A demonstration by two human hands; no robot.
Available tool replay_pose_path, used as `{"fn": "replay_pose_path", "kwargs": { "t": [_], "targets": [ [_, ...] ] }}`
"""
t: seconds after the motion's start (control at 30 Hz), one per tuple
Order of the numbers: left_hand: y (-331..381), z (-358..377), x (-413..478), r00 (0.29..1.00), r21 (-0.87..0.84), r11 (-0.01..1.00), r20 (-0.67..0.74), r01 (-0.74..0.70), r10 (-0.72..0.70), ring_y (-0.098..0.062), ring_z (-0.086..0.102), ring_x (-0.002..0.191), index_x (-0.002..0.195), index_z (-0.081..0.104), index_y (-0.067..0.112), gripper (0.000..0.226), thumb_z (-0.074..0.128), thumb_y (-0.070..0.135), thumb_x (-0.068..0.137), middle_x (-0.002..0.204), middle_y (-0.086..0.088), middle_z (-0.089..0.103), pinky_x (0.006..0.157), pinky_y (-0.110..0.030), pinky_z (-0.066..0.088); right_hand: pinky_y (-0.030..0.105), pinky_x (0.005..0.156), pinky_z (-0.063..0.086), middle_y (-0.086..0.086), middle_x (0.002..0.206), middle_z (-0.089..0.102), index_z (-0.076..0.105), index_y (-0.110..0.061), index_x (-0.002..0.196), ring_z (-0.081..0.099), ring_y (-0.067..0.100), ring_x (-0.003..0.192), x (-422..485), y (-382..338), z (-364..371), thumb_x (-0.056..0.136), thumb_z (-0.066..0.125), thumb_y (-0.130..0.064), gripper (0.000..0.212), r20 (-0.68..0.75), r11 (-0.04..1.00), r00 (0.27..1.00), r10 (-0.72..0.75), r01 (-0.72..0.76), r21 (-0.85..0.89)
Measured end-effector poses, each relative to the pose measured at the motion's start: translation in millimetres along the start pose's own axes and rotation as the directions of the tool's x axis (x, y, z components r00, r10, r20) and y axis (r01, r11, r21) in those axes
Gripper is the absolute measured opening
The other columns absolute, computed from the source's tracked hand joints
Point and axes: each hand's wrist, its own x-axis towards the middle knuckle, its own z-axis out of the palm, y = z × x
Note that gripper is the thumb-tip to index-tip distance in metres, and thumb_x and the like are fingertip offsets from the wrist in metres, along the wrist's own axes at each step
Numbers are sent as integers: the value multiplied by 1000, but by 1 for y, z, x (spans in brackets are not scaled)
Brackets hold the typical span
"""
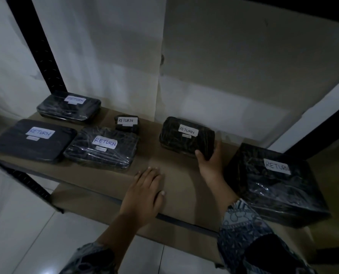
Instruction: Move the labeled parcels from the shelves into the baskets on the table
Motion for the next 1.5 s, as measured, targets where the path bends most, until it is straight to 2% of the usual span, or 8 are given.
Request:
{"fn": "replay_pose_path", "kwargs": {
  "t": [0.13,0.2,0.3,0.57,0.9,1.17,1.37,1.5],
  "targets": [
    [0,2,0,1000,4,1000,-10,11,-11,-25,39,131,130,52,9,51,36,36,90,137,-9,50,111,-39,21,49,105,41,10,147,37,16,-22,149,41,31,132,9,-3,2,77,72,-26,92,-15,990,992,123,-121,69],
    [-1,3,-1,1000,3,1000,-26,4,-4,-25,38,132,130,52,9,50,36,36,90,137,-9,49,111,-40,23,42,93,49,13,138,46,30,-14,144,50,31,123,20,-4,0,68,74,-27,88,20,983,987,159,-160,94],
    [-1,5,-1,998,-11,1000,-58,-11,10,-25,38,132,130,52,10,50,36,35,90,136,-9,50,111,-40,24,26,70,48,16,117,61,54,-7,123,60,26,100,31,-10,-7,73,74,-11,54,126,985,983,131,-144,99],
    [-2,8,-1,997,-28,1000,-83,-10,7,-22,35,134,132,50,13,50,35,36,89,138,-7,48,113,-39,23,39,98,44,5,128,48,28,-19,141,48,21,117,-1,-3,-9,76,69,2,79,110,986,994,-20,1,165],
    [-3,6,-1,998,-51,998,-64,-31,28,-27,37,132,130,51,9,50,35,35,90,135,-11,50,112,-39,20,24,106,28,-3,140,40,21,-22,146,33,8,131,-17,-1,-8,63,79,10,106,149,980,973,-174,157,118],
    [-4,-17,-24,999,-92,996,39,-17,20,-31,41,130,129,49,6,55,41,38,84,134,-13,51,108,-47,25,50,99,46,-5,124,55,33,-31,134,52,19,118,-45,-17,-7,65,82,-2,90,114,987,993,-6,-12,158],
    [12,-58,-62,995,-57,998,100,-10,16,-29,44,128,129,50,7,56,40,39,85,131,-11,54,105,-46,29,47,100,45,1,129,54,30,-29,140,52,21,119,-97,-45,-25,68,77,8,94,105,904,985,135,-166,393],
    [24,-92,-80,988,-62,998,151,-30,39,-33,47,126,130,49,6,57,39,40,86,131,-15,55,102,-51,36,40,100,45,1,126,53,27,-21,143,52,18,115,-143,-83,-54,75,74,4,87,136,876,970,200,-239,418]
  ]
}}
